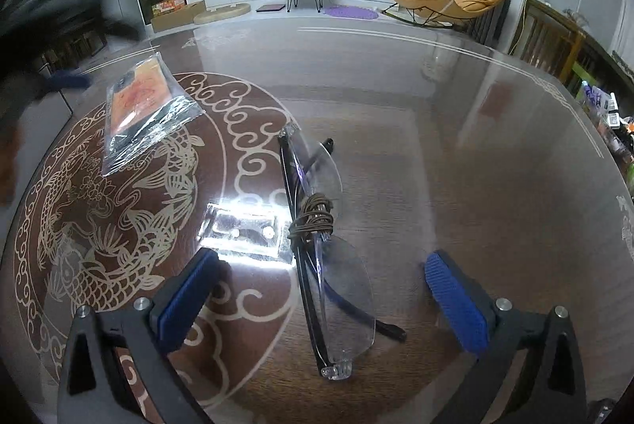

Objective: Organize objects
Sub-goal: 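Grasp the orange-cased phone with the left gripper while the right gripper holds the eyeglasses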

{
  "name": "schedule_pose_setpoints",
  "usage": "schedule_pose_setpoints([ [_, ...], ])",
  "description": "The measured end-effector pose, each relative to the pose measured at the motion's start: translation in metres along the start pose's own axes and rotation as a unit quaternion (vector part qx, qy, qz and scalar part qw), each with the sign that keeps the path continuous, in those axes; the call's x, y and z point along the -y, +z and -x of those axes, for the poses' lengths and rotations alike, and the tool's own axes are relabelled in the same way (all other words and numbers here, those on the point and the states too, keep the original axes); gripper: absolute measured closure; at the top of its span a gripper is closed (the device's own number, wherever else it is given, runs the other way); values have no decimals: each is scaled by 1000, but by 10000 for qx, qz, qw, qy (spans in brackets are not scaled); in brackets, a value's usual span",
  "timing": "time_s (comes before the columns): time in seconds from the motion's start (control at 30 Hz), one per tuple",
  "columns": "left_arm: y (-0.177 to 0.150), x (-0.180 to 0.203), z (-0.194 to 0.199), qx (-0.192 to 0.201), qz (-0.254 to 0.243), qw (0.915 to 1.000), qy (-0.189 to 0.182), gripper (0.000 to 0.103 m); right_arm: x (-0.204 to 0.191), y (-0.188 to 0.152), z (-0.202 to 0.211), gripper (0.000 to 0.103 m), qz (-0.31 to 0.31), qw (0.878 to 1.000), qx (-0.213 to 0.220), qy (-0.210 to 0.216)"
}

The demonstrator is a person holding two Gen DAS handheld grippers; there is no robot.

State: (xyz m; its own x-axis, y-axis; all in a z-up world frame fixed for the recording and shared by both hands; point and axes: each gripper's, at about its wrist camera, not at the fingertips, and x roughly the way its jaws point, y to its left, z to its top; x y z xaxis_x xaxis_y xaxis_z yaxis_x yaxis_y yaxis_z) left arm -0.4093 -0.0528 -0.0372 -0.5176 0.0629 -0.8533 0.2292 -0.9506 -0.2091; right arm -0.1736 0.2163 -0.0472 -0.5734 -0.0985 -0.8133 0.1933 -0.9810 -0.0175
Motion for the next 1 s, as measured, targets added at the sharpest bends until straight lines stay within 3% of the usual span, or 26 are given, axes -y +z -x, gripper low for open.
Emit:
schedule_pose_setpoints([
  [0.1,3,0,-30,-355,147,9975,600,0,0,0,1,0,-1,10000,0,0],
  [0.17,-2,-2,-33,-241,20,9936,1107,0,0,0,0,0,0,10000,0,0],
  [0.3,-18,-20,-32,-212,89,9924,1205,0,0,0,0,0,-4,10000,-1,2],
  [0.5,-33,-27,-21,67,-376,9940,1021,0,-1,1,1,0,-4,10000,-1,4],
  [0.57,-42,-25,-10,250,-668,9935,887,18,-1,1,0,0,-4,10000,-1,5],
  [0.63,-57,-27,-2,315,-853,9931,736,23,-1,1,1,0,-4,10000,-1,6],
  [0.77,-111,-29,30,474,-1272,9899,415,25,-1,1,0,0,-4,10000,0,5],
  [1.0,-236,-43,107,509,-1848,9815,43,24,-1,1,0,0,-5,10000,0,5],
])
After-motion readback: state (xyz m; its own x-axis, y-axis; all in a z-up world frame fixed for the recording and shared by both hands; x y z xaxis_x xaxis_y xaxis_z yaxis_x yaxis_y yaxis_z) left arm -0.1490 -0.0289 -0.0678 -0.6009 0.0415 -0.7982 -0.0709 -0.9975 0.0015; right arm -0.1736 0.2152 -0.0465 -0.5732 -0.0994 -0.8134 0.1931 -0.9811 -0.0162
